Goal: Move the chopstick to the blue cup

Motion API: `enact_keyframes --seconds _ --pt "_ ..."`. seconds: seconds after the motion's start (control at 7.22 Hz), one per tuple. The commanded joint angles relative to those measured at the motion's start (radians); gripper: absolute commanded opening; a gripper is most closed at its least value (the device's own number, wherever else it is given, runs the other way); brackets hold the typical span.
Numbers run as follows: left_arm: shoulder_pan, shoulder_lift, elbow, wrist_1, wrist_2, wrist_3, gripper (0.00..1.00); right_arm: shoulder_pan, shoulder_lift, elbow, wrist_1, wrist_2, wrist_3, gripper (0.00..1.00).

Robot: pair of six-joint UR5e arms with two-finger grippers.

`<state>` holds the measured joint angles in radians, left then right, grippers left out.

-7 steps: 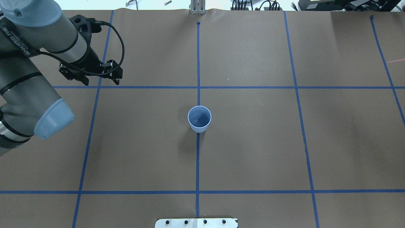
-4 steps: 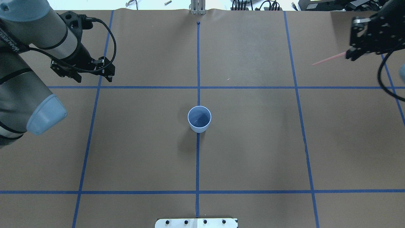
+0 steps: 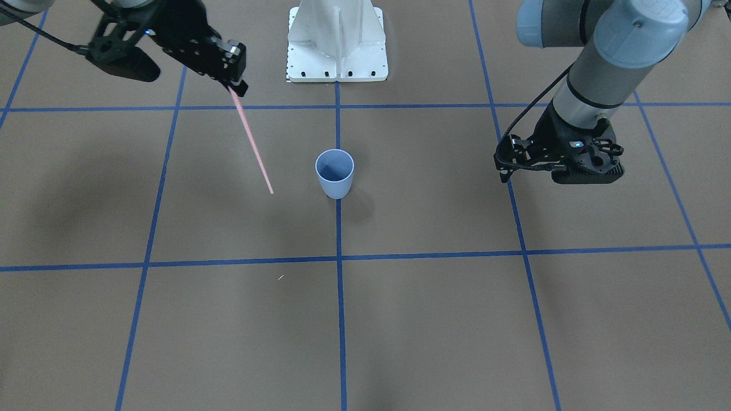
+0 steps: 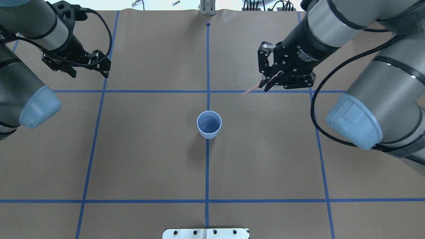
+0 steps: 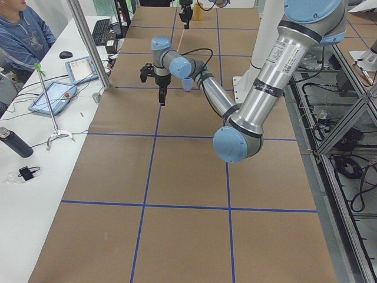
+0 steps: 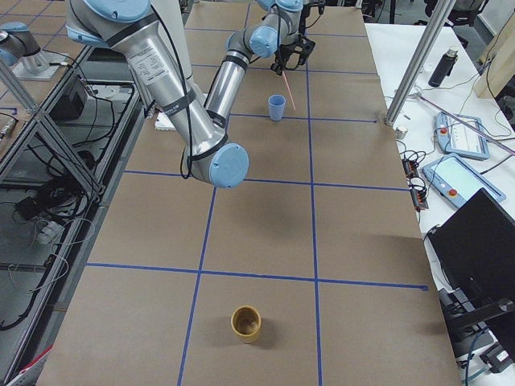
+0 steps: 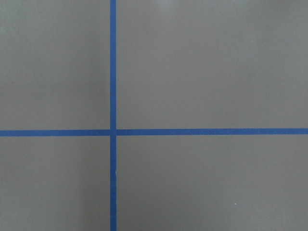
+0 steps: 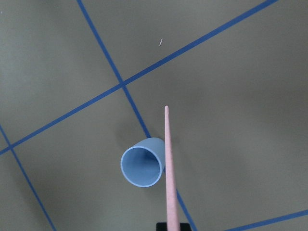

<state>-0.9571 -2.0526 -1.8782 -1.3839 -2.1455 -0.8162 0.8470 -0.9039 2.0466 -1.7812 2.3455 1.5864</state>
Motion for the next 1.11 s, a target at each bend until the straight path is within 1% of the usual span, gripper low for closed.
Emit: enact_keyframes --seconds 0.0,0.42,0.97 --pt "0.003 0.000 0.014 -0.003 -0.002 0.003 0.98 -0.049 0.043 -0.074 0.077 0.032 0.076 0.00" --pt "0.006 0.002 0.024 -0.009 -0.002 0.002 0.98 -0.049 0.069 -0.103 0.077 0.084 0.092 0.00" --pt "0.005 0.002 0.033 -0.012 -0.001 0.003 0.98 -0.065 0.063 -0.121 0.077 0.109 0.090 0.00"
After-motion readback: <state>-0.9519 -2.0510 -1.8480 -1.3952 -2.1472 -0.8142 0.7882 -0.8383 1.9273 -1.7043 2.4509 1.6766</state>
